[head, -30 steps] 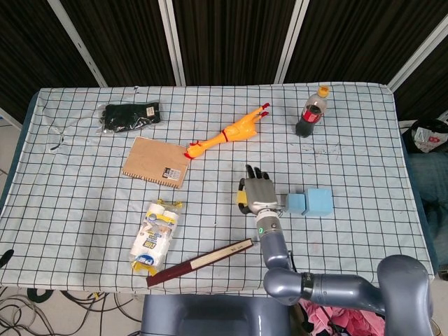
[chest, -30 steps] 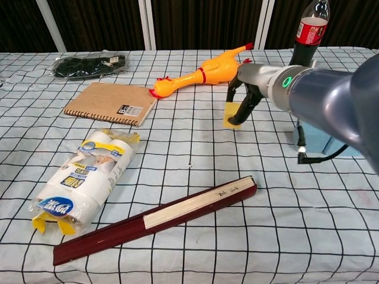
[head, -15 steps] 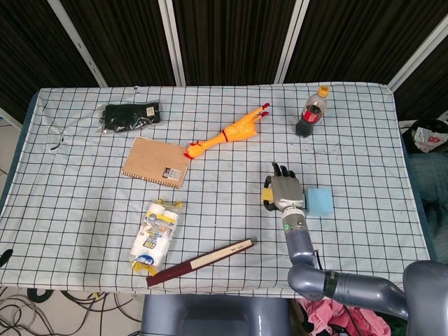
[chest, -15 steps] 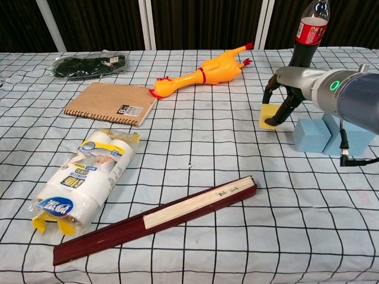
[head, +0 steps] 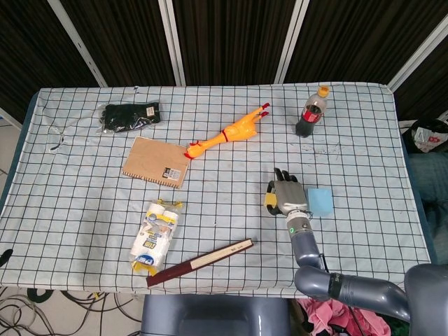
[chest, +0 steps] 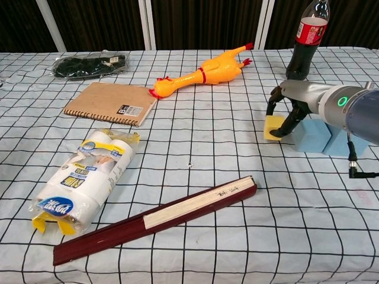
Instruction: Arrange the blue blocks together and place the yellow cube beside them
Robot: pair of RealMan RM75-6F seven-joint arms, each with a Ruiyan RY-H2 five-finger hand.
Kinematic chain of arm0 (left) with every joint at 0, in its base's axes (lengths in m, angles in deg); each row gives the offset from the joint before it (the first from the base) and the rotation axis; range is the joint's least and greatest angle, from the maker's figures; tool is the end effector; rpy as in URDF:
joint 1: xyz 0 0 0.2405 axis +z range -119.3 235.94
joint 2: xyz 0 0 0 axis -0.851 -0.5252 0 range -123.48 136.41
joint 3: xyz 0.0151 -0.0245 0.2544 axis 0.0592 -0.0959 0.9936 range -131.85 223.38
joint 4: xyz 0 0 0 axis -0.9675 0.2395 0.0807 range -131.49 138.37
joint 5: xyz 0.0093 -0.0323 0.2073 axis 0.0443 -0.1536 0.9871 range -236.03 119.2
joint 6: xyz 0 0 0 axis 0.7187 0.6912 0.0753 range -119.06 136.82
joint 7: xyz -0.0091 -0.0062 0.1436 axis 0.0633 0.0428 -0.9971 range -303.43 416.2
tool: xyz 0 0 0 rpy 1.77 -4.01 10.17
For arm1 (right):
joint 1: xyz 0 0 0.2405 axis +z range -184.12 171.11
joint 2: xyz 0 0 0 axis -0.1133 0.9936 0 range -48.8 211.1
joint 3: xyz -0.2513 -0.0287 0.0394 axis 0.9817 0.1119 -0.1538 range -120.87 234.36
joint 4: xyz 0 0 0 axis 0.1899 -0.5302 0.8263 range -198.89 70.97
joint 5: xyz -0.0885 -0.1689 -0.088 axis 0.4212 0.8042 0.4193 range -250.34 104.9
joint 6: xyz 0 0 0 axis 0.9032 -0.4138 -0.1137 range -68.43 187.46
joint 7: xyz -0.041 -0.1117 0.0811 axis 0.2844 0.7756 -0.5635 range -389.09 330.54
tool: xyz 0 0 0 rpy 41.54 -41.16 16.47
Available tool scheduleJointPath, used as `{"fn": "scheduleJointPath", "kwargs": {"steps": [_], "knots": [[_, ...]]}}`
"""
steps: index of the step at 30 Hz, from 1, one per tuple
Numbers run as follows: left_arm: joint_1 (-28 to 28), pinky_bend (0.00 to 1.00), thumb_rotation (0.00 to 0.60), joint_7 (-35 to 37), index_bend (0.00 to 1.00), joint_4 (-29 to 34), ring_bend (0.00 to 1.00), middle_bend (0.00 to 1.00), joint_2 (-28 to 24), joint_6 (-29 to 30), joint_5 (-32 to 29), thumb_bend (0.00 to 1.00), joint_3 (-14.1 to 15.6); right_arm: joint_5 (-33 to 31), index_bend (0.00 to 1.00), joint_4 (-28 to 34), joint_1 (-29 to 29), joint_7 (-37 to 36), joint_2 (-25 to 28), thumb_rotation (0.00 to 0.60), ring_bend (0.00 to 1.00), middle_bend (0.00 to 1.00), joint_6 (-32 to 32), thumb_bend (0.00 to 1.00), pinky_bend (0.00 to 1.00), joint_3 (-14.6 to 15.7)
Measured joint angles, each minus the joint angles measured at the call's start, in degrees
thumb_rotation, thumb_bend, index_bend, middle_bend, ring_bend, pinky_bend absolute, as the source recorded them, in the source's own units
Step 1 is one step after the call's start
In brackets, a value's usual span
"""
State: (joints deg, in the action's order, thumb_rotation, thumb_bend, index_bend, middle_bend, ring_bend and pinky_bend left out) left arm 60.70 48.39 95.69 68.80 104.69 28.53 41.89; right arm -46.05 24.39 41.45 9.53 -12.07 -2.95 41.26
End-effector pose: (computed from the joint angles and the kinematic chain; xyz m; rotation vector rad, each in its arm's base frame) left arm -0.3191 0.1428 0.1951 -1.2680 -0.6920 -0.8026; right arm -0.1482 -0.3558 -0.0283 1.5715 -1.2358 0.6558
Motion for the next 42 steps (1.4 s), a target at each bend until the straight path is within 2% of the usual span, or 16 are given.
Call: {"fn": "scheduleJointPath", "kwargs": {"steps": [18, 42], "knots": [[0.02, 0.00, 0.600, -0.22, 0.21, 0.05, 0.00, 0.06, 0.01, -0.01, -0.11, 0.04, -0.04, 3.54, 0.46, -2.45, -1.17, -4.96, 2.71, 0.600, 0.00, 0.00, 6.97, 0.30, 0.09, 2.52], [-0.01, 0.00, 0.600, -0.99, 0.21, 0.02, 0.00, 0.06, 0.26, 0.02, -0.45, 0.04, -0.26, 5.89, 0.39, -4.87, -0.95, -10.11, 4.80, 0.600, 0.00, 0.00, 11.82, 0.30, 0.09, 4.22]]}}
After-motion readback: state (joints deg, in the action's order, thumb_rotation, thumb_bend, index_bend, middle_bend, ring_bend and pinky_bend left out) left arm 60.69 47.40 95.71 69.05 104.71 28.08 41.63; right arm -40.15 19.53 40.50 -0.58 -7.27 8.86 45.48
